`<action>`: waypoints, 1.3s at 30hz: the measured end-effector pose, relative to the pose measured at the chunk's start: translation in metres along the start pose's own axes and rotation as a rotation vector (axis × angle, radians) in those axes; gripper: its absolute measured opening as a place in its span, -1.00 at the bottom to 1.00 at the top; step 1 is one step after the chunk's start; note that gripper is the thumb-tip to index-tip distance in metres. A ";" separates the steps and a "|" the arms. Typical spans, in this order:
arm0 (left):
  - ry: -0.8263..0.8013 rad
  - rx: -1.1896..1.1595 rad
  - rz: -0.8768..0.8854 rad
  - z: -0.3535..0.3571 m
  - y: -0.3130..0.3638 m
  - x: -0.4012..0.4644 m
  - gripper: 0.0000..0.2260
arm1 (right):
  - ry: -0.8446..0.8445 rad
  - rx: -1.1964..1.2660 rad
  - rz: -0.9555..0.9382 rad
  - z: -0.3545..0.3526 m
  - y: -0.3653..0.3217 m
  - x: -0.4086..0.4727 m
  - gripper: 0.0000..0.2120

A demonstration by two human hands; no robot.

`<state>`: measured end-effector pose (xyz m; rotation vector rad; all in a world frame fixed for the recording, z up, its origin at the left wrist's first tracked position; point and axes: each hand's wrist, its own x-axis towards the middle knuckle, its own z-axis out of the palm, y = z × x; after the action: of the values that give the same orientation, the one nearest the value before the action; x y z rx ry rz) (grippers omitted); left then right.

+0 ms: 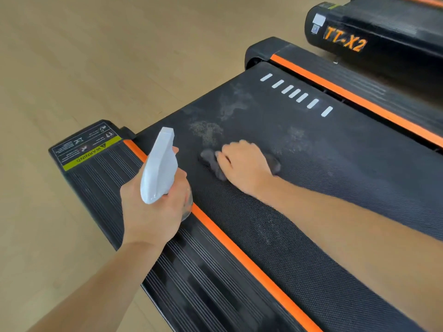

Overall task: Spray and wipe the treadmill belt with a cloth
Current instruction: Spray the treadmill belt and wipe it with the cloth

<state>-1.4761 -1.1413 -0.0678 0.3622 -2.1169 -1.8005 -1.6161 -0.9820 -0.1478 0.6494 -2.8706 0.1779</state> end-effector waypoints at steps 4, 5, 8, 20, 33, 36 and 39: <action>0.007 -0.006 -0.006 -0.003 0.000 0.000 -0.73 | -0.050 0.093 -0.240 -0.032 0.010 -0.131 -0.68; 0.002 0.006 -0.009 -0.004 0.000 0.000 -0.74 | -0.054 0.120 -0.290 -0.036 0.014 -0.149 -0.67; -0.002 0.025 0.000 -0.003 -0.005 0.003 -0.74 | -0.031 0.110 -0.425 -0.031 0.023 -0.139 -0.65; -0.094 0.078 -0.253 -0.014 -0.061 0.045 -0.63 | 0.070 -0.019 0.000 0.022 -0.023 0.062 -0.63; -0.495 0.245 -0.524 -0.026 0.028 0.149 -0.91 | 0.066 0.166 -0.224 0.008 -0.026 0.003 -0.65; -0.553 0.325 -0.530 -0.024 0.019 0.162 -0.73 | 0.094 0.159 -0.222 0.011 -0.023 -0.001 -0.64; -0.573 0.379 -0.513 -0.019 0.014 0.171 -0.67 | 0.136 0.144 -0.217 0.016 -0.024 -0.001 -0.64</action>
<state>-1.6237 -1.2248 -0.0363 0.5803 -3.0064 -1.9198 -1.6072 -1.0058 -0.1618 0.9305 -2.6520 0.3832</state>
